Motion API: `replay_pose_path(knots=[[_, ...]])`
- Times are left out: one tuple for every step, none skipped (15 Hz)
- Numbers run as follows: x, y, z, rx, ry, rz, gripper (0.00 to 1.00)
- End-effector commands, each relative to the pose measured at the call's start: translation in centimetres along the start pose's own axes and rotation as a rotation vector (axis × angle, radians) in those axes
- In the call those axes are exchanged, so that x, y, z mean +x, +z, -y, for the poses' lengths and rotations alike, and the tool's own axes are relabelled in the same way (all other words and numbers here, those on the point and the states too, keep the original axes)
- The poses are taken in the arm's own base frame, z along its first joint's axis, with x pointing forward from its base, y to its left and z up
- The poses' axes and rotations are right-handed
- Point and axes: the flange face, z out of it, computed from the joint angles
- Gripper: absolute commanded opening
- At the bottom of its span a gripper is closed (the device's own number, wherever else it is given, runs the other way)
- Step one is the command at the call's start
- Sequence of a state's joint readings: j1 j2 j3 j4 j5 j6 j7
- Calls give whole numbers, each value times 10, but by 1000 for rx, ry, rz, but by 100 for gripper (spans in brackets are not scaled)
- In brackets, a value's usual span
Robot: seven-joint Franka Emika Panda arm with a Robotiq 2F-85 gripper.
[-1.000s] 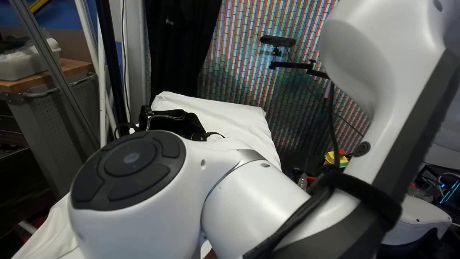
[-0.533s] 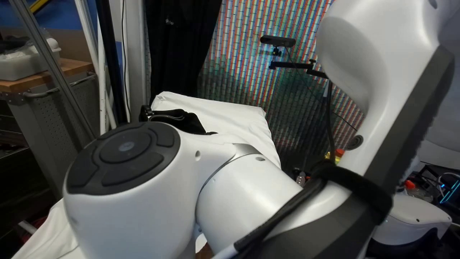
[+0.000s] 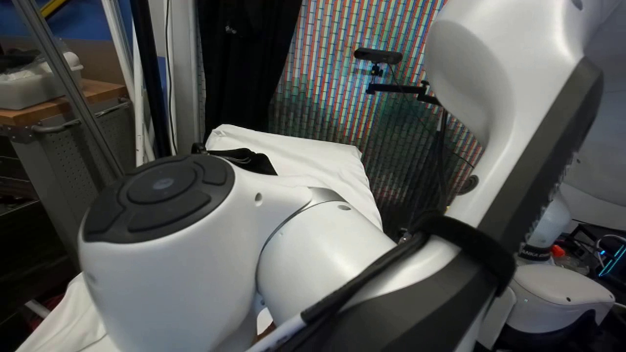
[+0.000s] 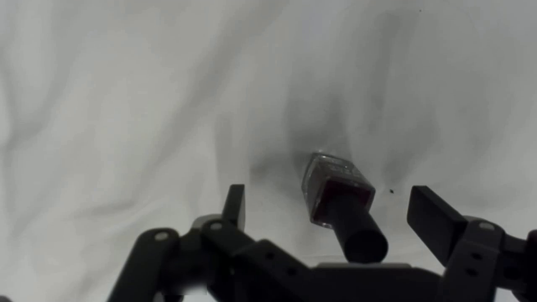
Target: Pick up the nail polish and put them in the bag
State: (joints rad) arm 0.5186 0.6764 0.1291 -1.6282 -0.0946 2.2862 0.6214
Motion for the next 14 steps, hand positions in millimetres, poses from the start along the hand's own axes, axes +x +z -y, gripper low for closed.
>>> replay_pose_path(knots=[[5, -3, 0, 19, -13, 3, 100], [5, -1, 0, 19, -15, 4, 100], [4, 0, 0, 19, -18, 7, 100], [5, 2, 1, 19, -19, 8, 100], [5, 3, 1, 19, -19, 10, 100], [5, 4, 2, 19, -19, 10, 100], [5, 5, 2, 19, -20, 12, 100], [5, 7, 3, 18, -20, 14, 100], [5, 9, 3, 18, -19, 17, 100], [5, 11, 4, 18, -20, 20, 100], [6, 12, 4, 17, -20, 22, 100], [6, 14, 5, 18, -20, 23, 100], [7, 14, 6, 20, -20, 23, 100], [8, 15, 6, 18, -19, 24, 100]])
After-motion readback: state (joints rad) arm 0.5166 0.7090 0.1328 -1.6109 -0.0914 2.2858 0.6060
